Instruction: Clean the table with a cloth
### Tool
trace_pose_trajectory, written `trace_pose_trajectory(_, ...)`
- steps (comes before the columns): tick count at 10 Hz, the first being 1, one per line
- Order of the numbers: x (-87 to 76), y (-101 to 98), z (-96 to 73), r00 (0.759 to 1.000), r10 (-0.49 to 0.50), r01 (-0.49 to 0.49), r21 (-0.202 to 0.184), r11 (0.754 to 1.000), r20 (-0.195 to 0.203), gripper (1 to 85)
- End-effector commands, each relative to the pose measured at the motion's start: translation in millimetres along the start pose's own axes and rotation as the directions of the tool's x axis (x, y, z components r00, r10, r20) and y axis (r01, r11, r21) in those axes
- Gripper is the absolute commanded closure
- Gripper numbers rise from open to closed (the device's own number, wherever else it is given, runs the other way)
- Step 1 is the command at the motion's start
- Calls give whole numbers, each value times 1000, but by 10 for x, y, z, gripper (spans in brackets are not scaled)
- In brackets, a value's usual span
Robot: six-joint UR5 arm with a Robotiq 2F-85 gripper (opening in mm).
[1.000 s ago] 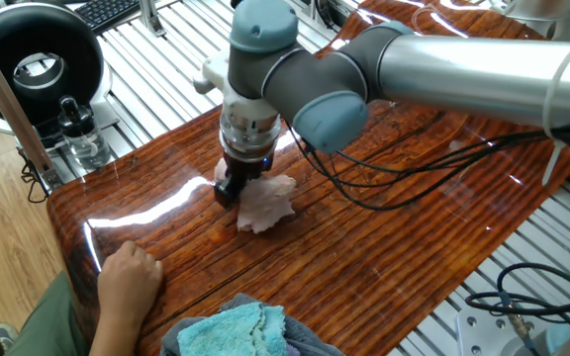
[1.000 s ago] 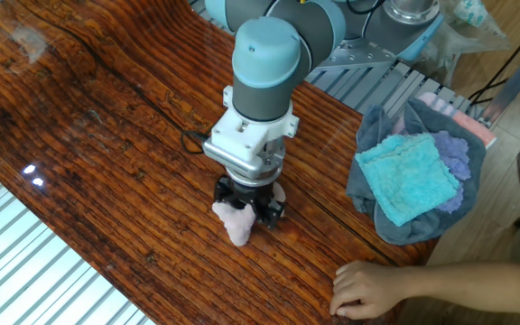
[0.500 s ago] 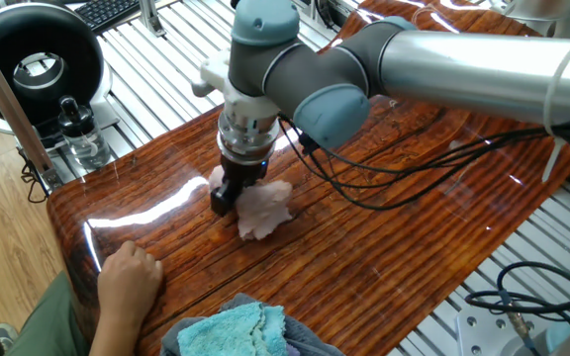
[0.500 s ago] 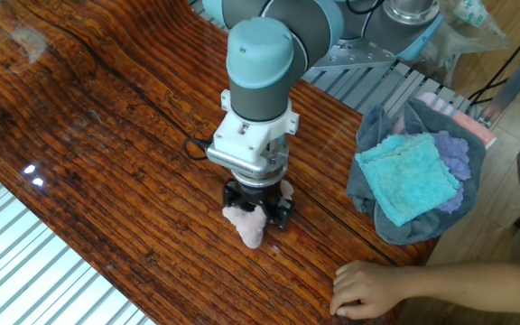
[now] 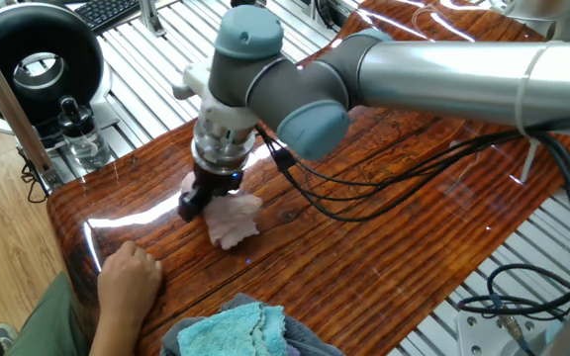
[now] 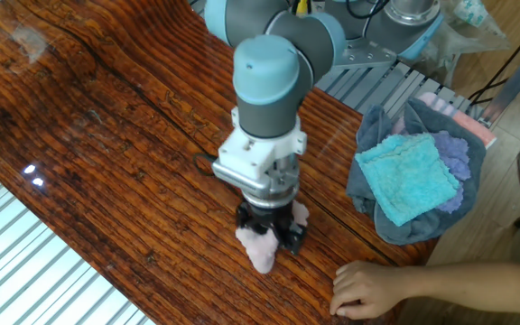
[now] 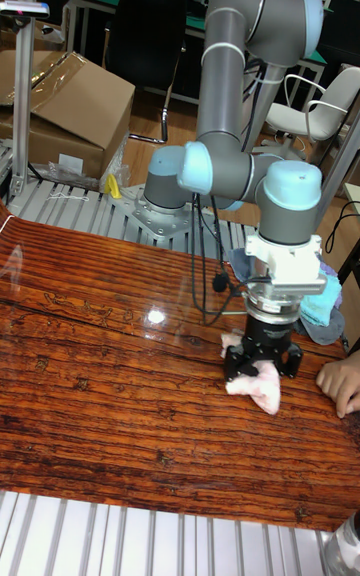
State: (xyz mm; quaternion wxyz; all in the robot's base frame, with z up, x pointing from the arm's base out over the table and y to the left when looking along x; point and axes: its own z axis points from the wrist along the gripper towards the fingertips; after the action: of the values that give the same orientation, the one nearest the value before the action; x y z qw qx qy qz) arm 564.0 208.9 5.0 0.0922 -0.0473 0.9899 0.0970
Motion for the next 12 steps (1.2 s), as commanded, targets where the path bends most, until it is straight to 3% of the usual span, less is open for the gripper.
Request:
trace_pose_trajectory(1,-226,-67,45,996,-36,35,12,999,81,847)
trace_pose_trajectory(2,-290,-176,37,989,-98,96,19,995,109,847)
trace_pose_trajectory(3,-324,-348,11,979,-169,164,50,985,117,847)
trace_pose_trajectory(4,-318,-595,-26,962,-252,243,92,966,108,847)
trace_pose_trajectory(7,-271,-1007,-85,922,-371,356,139,924,111,847)
trace_pose_trajectory(9,-189,-1134,-102,900,-416,401,126,908,133,847)
trace_pose_trajectory(10,-147,-1228,-121,887,-443,427,138,894,126,847)
trace_pose_trajectory(12,-118,-1439,-152,855,-508,483,198,853,106,847)
